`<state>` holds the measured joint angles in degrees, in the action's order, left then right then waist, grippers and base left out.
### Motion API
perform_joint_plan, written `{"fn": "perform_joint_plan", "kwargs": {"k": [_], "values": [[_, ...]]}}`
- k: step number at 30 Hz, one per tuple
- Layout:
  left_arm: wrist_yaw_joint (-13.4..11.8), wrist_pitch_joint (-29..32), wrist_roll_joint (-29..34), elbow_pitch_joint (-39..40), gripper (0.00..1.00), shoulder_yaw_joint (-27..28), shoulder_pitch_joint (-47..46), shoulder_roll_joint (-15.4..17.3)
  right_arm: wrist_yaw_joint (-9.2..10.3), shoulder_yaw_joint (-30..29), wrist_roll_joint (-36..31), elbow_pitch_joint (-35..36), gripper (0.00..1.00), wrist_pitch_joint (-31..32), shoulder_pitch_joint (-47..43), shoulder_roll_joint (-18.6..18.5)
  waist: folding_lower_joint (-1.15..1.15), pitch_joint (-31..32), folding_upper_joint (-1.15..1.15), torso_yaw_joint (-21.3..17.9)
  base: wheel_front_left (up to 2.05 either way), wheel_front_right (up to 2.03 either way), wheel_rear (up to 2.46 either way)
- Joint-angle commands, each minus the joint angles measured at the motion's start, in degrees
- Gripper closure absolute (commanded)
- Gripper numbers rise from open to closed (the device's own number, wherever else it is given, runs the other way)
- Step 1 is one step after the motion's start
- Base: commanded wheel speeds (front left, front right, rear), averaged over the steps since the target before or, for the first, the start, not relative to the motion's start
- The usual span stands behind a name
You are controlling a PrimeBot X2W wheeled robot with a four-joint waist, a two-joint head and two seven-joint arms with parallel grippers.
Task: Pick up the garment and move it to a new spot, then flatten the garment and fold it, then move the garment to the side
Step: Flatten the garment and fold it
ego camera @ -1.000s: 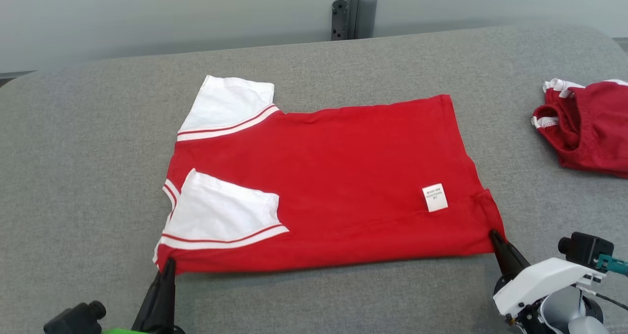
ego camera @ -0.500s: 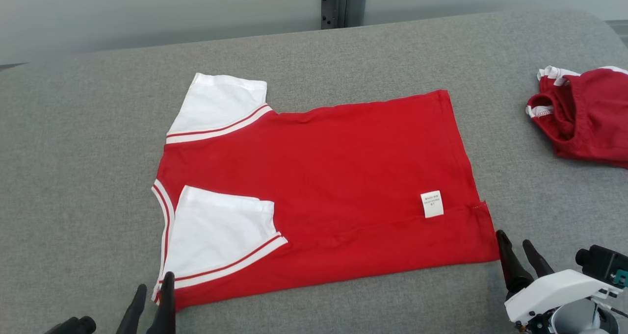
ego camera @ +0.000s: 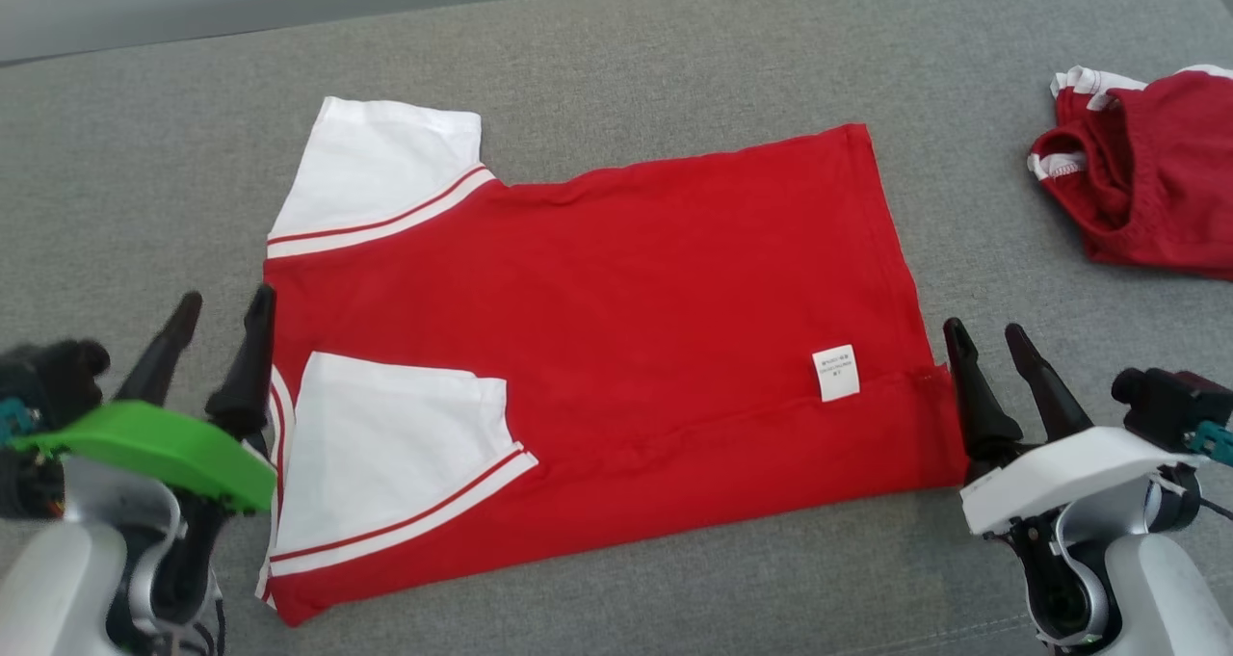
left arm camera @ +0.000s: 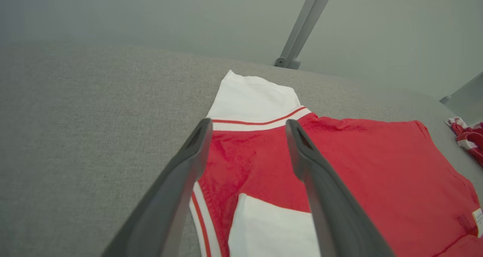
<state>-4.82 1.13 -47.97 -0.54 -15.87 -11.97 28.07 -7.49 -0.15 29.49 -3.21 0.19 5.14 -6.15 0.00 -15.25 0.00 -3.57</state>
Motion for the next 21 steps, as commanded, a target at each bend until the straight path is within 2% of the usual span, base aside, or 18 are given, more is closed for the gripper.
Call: {"fn": "perform_joint_plan", "kwargs": {"k": [1,6,10,21], "values": [[0.29,1.37,0.99,-1.56,0.00,-0.27,-3.91,0.98,0.00,1.04,-0.65,0.48,0.00,0.13,1.66,-0.73,0.00,-3.10,0.00,-1.95,0.00,0.00,0.00],[1.42,6.44,3.15,-7.89,0.00,-2.02,-15.76,2.41,0.00,4.92,-0.57,1.02,0.00,0.42,6.47,-1.89,0.00,-7.41,0.00,-4.49,0.00,0.00,0.00],[1.82,8.61,4.18,-12.99,0.00,-2.99,-23.09,1.91,0.01,7.31,-0.44,1.54,0.00,0.56,10.21,-3.29,0.00,-11.13,0.00,-6.36,0.00,0.00,0.00],[1.32,11.80,7.82,-24.09,0.00,-4.40,-36.36,3.64,0.01,10.62,-0.42,1.77,0.00,-0.51,16.21,-5.41,0.00,-18.11,0.00,-9.59,0.00,0.00,0.00]]}}
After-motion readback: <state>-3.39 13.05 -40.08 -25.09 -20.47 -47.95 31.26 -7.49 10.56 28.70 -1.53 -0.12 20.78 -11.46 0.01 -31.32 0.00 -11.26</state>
